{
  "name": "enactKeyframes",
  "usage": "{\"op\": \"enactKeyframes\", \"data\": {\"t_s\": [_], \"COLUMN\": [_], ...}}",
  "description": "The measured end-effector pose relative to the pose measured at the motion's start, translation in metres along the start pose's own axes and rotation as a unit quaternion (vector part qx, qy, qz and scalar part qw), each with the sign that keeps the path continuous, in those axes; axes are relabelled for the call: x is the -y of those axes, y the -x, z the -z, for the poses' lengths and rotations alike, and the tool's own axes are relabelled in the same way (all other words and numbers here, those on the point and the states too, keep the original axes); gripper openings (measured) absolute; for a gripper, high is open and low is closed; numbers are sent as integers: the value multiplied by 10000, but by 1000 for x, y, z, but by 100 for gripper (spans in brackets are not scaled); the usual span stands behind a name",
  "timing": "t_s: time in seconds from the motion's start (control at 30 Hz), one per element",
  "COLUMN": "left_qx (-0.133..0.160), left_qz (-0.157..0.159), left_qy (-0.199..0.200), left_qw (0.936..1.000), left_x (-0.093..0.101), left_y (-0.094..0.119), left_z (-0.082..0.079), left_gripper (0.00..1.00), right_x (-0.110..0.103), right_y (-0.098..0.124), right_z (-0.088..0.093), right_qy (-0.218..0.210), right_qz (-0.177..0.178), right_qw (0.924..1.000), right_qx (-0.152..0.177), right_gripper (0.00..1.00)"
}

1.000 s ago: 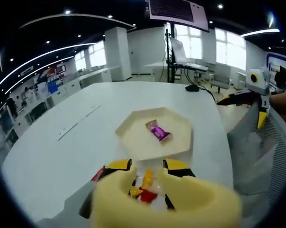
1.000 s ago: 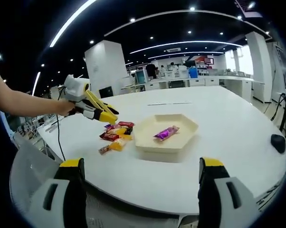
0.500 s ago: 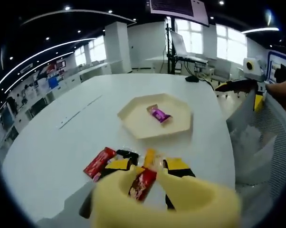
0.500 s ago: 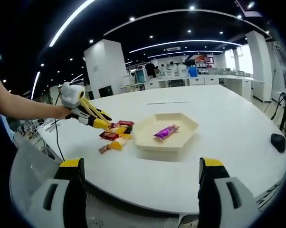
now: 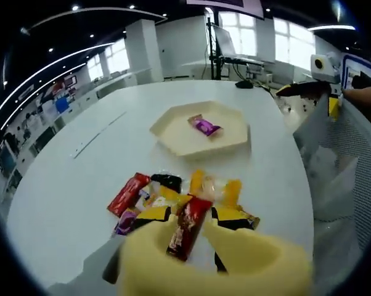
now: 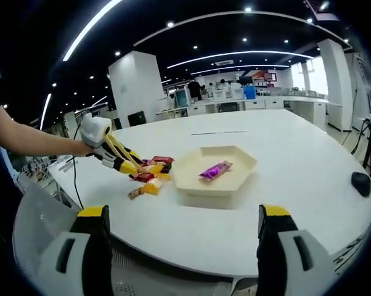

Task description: Place the target food into the container with the food tongs after gripping and lifting it, then release it inside without dropping or visibly crushing the food.

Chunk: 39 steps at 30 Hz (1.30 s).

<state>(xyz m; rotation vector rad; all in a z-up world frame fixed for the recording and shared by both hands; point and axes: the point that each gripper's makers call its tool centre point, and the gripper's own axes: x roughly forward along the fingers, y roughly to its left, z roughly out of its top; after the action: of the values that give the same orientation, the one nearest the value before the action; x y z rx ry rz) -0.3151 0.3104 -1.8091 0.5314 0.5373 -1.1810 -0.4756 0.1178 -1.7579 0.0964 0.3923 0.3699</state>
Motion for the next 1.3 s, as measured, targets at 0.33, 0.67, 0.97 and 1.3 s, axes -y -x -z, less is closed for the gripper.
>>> {"op": "enactKeyframes", "data": {"t_s": [0.33, 0.67, 0.97, 1.3], "left_qx": [-115, -228, -346, -339], "left_qz": [62, 232, 424, 534], "left_qy": [-100, -272, -401, -402], "left_qw": [9999, 9991, 9977, 9972], "left_x": [-7, -9, -6, -6], "left_y": [-4, -8, -13, -15], "left_z": [7, 11, 15, 17], "left_gripper": [23, 23, 23, 23], "right_x": [0, 0, 0, 0], "right_y": [0, -1, -1, -2], "right_z": [1, 1, 2, 3], "right_qy": [-27, -66, -96, -112], "right_qz": [-7, -25, -49, -70], "right_qw": [10000, 10000, 9999, 9999], "right_qx": [-24, -26, -31, -63], "right_gripper": [99, 99, 100, 100]}}
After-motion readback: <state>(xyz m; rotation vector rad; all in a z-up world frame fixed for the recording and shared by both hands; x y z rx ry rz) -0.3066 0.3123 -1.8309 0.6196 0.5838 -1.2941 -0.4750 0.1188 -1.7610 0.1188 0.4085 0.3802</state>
